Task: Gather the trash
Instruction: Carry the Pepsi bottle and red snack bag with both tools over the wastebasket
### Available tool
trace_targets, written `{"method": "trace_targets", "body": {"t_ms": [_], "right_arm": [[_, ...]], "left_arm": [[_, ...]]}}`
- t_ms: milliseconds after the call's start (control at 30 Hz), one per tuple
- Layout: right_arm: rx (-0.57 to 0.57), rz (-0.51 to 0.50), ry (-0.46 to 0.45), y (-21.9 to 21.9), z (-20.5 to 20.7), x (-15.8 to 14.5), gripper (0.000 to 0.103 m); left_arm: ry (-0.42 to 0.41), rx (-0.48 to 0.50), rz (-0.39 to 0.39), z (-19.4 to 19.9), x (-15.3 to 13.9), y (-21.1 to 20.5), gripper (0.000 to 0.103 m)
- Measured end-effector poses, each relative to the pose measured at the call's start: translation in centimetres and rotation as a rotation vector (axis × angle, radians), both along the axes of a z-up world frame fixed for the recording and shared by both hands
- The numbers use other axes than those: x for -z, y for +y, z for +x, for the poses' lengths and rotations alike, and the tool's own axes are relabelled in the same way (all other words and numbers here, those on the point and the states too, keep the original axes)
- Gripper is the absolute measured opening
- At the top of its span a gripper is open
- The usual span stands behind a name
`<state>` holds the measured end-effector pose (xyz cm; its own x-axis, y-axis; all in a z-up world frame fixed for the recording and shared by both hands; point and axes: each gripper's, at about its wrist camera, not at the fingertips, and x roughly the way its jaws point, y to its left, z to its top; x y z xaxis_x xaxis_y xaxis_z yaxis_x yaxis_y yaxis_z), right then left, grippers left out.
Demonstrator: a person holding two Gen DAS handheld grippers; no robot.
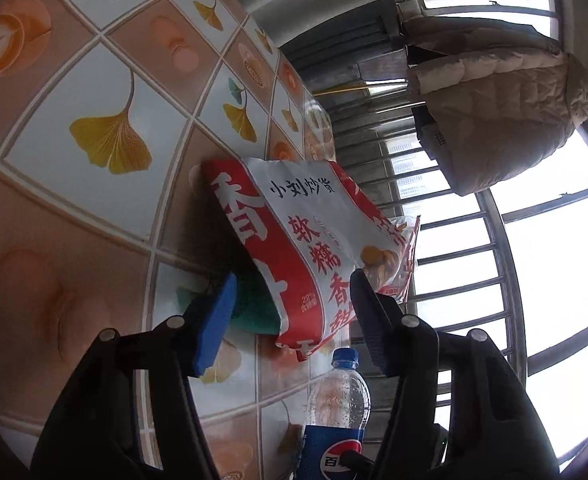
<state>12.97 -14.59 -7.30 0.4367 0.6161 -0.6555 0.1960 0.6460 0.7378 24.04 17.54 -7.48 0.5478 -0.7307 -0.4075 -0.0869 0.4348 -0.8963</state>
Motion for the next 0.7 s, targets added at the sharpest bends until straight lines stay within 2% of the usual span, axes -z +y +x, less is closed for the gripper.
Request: {"method": "trace_targets", "body": {"t_ms": [167, 300, 467, 567, 700], "right_arm": [[-0.003, 0.009, -0.001, -0.5, -0.1, 0.2, 0.060], [-0.005, 0.012, -0.001, -0.7, 0.0, 0.3, 0.060], [-0.006, 0.017, -0.004, -1.0, 0.0, 0.3, 0.060], [-0.007, 0.023, -0.007, -1.2, -0.1, 0.5, 0.060], [-0.007, 0.027, -0.009, -1.3, -0.2, 0.7, 0.060]], "left_arm": [[0.036, 0.020, -0.077, 0.7, 1.3, -0.6, 0.047], [0.008, 0.046, -0.184, 0.6, 1.6, -1.0, 0.044], [-0.030, 0.058, -0.266, 0.5, 1.4, -1.4, 0.042], [-0.023, 0.067, -0.273, 0.7, 1.5, -1.7, 0.035], [-0.010, 0.073, -0.257, 0.9, 1.7, -1.9, 0.017]]}}
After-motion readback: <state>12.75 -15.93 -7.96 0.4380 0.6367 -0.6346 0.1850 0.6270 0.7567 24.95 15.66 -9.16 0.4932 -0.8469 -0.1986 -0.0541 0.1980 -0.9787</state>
